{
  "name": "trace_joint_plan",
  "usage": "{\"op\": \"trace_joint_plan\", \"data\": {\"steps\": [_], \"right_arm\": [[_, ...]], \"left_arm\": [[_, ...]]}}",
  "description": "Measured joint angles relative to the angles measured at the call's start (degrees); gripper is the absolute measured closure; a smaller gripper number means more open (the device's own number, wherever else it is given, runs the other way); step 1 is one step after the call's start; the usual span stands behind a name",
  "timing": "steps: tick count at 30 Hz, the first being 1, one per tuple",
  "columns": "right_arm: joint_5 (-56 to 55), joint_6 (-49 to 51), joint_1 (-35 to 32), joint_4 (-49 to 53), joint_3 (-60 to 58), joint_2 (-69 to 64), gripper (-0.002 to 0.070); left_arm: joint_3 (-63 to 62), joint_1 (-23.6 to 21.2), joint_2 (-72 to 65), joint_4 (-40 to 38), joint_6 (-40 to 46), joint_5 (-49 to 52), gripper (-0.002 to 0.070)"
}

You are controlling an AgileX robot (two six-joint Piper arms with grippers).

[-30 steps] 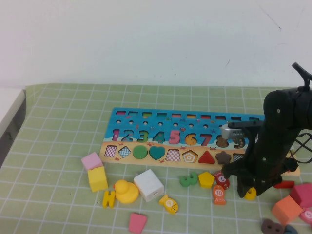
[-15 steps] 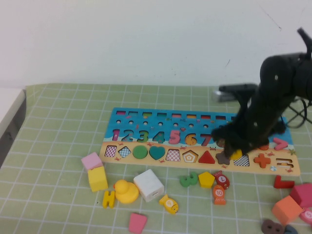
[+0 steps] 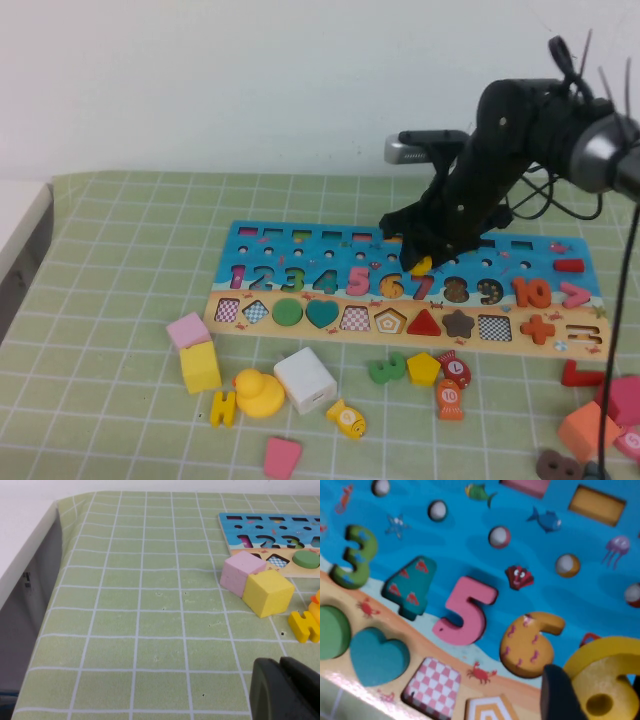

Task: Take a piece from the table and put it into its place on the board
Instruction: Place the "number 6" into the hole of the number 6

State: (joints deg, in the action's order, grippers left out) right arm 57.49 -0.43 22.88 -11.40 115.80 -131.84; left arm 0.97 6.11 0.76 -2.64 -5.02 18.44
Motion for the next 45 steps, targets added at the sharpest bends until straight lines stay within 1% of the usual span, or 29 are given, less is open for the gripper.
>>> {"op": "trace_joint_plan", "data": {"steps": [4, 12, 21, 42, 45], "right_arm": [[2.98, 0.0, 1.25, 0.0, 4.62, -4.01, 0.0388], [2.76, -0.09, 4.99, 1.36, 7.95, -6.6, 0.0388], [2.67, -0.09, 5.03, 5.24, 8.15, -7.38, 0.0388], [3.55, -0.09, 5.03, 6.12, 8.27, -7.51, 0.0388], [3.66, -0.09, 5.03, 6.25, 8.27, -7.51, 0.0368]], "left_arm": [[0.0, 0.0, 0.0, 0.0, 0.0, 0.0, 0.0677], [0.0, 0.0, 0.0, 0.0, 0.0, 0.0, 0.0677], [0.0, 0.0, 0.0, 0.0, 0.0, 0.0, 0.0677], [0.0, 0.0, 0.0, 0.0, 0.0, 0.0, 0.0677], [0.0, 0.0, 0.0, 0.0, 0.0, 0.0, 0.0677]]}}
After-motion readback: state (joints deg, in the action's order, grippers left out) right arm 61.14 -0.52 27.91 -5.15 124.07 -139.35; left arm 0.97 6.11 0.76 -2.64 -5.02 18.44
